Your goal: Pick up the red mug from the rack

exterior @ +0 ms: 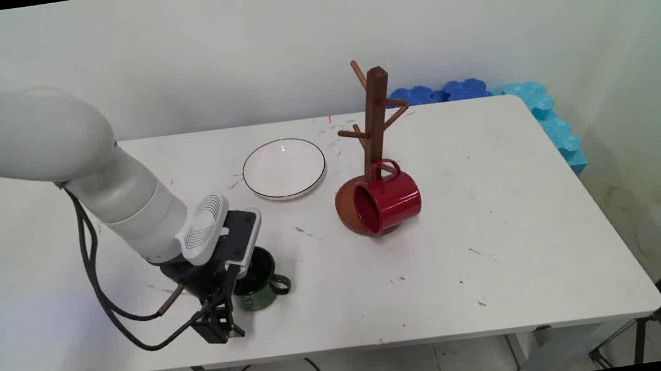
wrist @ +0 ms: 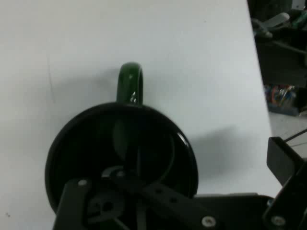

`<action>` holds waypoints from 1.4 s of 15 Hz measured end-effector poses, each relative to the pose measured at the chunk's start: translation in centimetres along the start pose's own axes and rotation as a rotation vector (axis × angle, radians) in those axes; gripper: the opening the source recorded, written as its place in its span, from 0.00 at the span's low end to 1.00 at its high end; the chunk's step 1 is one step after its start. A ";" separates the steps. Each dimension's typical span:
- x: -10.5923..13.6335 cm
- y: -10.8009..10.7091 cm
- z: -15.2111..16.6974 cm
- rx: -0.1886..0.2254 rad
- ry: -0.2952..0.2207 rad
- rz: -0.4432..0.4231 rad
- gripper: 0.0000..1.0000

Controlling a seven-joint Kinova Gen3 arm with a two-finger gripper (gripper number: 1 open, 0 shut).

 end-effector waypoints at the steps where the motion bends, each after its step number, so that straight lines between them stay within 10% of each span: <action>1: 0.1 0.0 -0.2 0.001 0.009 -0.005 1.00; 12: 2.1 -0.6 -8.5 0.070 0.164 -0.095 1.00; 21: 4.0 -1.9 -9.1 0.150 0.443 -0.312 1.00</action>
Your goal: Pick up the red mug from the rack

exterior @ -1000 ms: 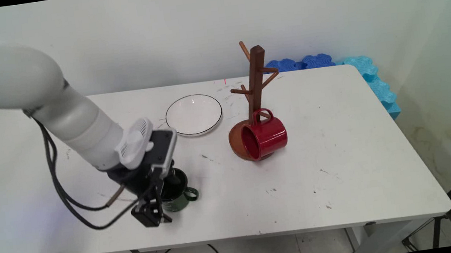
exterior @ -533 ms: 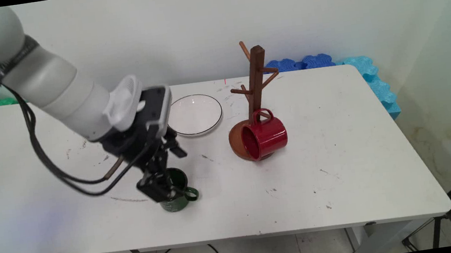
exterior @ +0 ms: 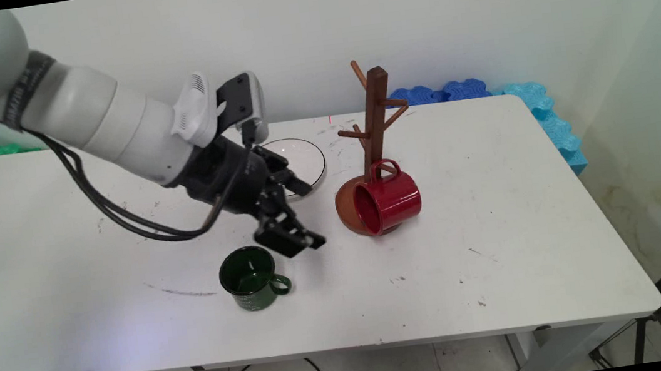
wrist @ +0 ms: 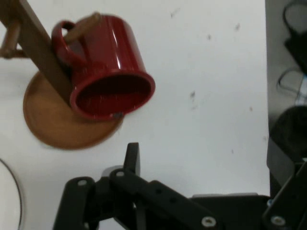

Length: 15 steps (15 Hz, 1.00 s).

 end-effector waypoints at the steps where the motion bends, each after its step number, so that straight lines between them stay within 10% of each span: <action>1: -0.2 0.1 0.5 0.006 0.028 -0.024 1.00; 15: -4.4 2.9 8.3 0.095 0.259 -0.316 1.00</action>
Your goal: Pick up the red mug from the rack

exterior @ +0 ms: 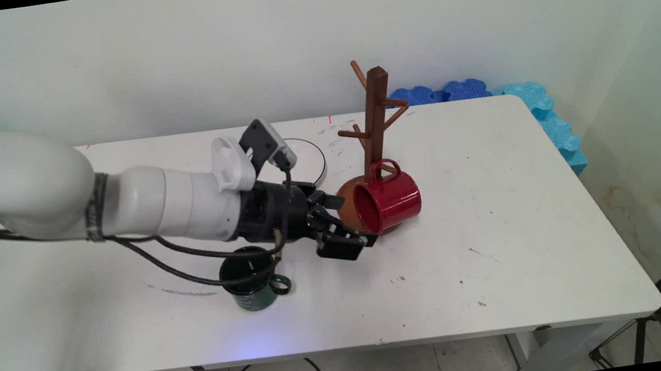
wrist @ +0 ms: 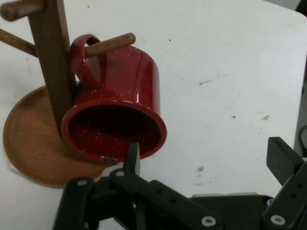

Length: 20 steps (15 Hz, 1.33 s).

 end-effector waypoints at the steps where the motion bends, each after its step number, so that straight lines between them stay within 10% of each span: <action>1: -0.4 0.0 0.4 0.008 0.012 -0.016 1.00; 20: -4.0 0.0 8.5 0.059 0.138 -0.157 1.00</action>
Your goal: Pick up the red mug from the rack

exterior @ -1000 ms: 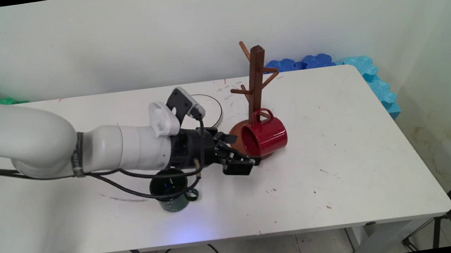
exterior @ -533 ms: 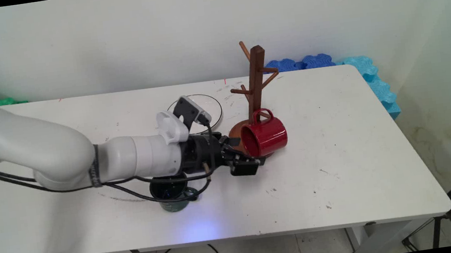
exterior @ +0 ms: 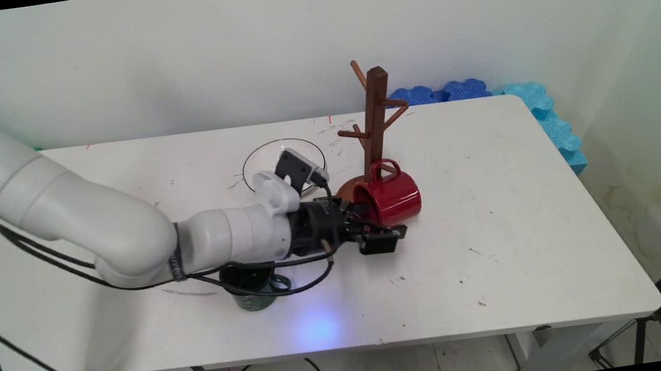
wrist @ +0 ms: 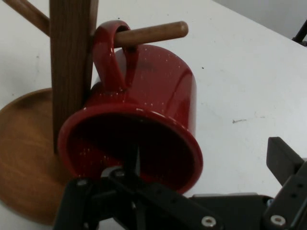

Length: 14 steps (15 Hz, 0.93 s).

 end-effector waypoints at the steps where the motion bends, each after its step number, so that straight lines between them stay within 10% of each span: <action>1: -0.1 0.0 0.3 0.000 0.002 -0.002 1.00; 9: -0.6 -0.2 2.9 -0.003 0.027 -0.012 1.00; 10: -0.6 -0.3 3.1 -0.002 0.029 -0.012 0.00; 14: -0.6 -0.5 3.9 -0.004 0.039 -0.011 0.00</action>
